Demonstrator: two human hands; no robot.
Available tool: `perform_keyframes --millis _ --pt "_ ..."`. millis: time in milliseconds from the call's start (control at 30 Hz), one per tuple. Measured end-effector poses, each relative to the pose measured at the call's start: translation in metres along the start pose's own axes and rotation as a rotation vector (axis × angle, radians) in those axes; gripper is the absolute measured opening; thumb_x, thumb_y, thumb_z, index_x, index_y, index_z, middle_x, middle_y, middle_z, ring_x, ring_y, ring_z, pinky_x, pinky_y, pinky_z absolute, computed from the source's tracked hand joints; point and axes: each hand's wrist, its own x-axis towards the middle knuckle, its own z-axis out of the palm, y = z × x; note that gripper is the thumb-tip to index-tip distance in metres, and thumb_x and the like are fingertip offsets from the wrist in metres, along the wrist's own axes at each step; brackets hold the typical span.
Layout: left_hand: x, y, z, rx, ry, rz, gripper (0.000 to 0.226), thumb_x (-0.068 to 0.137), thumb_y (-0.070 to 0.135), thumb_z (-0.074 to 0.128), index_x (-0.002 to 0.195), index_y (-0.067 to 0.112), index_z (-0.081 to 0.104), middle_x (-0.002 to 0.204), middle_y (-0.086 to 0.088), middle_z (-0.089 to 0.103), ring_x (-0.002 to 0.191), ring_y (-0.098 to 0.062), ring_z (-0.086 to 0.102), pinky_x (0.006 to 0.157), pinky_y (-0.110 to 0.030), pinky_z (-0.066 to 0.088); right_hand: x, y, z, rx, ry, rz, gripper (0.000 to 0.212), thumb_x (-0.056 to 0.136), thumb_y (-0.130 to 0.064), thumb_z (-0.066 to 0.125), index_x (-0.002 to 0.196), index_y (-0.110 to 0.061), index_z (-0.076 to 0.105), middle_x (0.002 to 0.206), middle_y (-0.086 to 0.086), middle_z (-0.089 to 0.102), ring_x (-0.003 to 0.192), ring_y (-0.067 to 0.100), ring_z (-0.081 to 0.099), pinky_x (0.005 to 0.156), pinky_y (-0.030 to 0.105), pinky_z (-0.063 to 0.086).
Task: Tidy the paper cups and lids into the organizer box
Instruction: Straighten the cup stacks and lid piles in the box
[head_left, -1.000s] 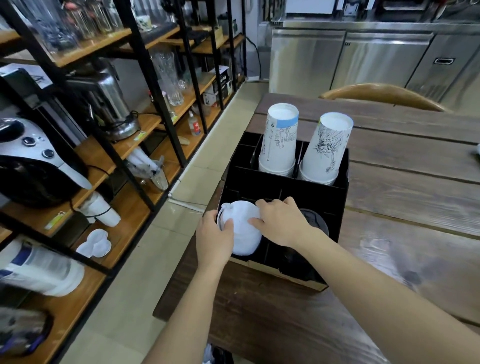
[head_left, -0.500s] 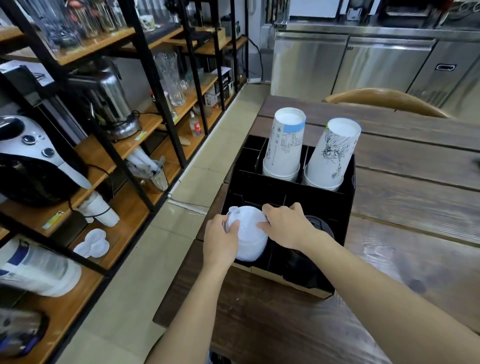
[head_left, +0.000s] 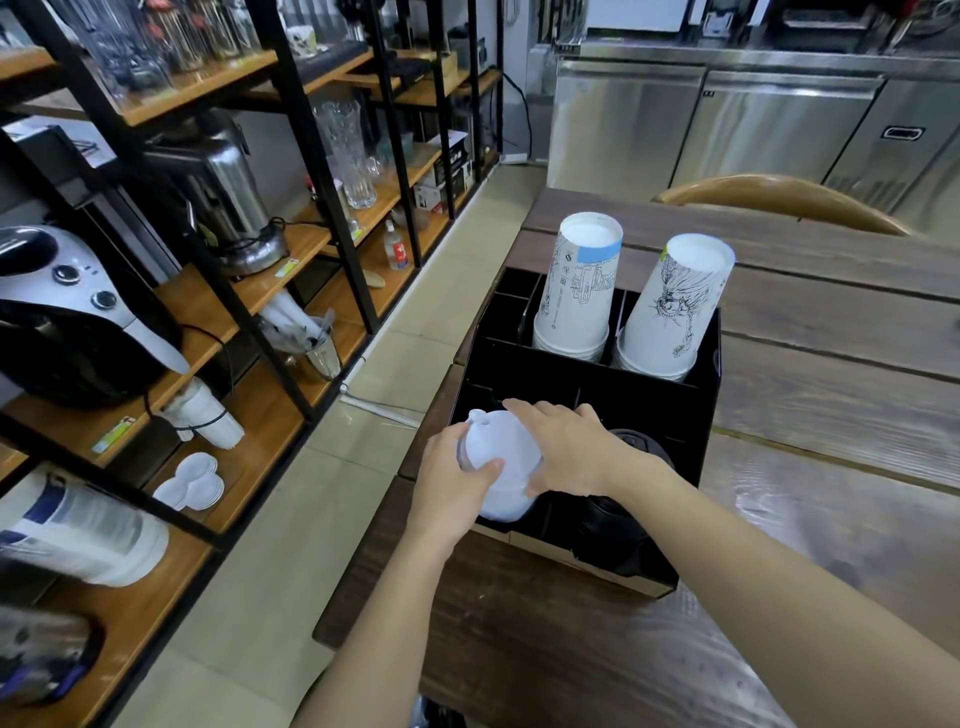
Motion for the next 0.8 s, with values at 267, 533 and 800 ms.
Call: perform_keyframes --millis 267,533,800 --pt "0.0039 0.0029 -0.0005 -0.054 0.026 0.022 0.043 0.089 0.015 0.056 0.131 0.023 0.050 0.131 0.000 0.053 0.120 -0.019 0.049 0.092 -0.033 0.046 -0.0039 0.0010 -0.0004 0.007 0.041 0.018 0.090 0.071 -0.041 0.072 0.144 -0.021 0.022 0.129 0.007 0.044 0.119 0.026 0.044 0.096 0.041 0.027" --pt "0.0063 -0.0012 0.0009 0.084 0.099 0.068 0.036 0.092 0.017 0.051 0.128 0.020 0.053 0.129 -0.003 0.056 0.117 -0.020 0.053 0.092 -0.035 0.049 -0.0037 0.0004 -0.0067 0.035 -0.051 -0.002 0.088 0.079 -0.034 0.067 0.148 -0.019 0.013 0.134 0.007 0.044 0.122 0.027 0.045 0.102 0.042 0.028" --pt "0.0039 -0.0023 0.0034 0.138 0.149 0.007 0.027 0.093 0.024 0.051 0.118 0.015 0.053 0.115 -0.006 0.059 0.101 -0.019 0.056 0.066 -0.023 0.045 -0.0021 0.0012 -0.0071 0.061 -0.080 -0.028 0.090 0.077 -0.041 0.067 0.148 -0.023 0.014 0.148 0.005 0.035 0.134 0.026 0.034 0.108 0.044 0.021"
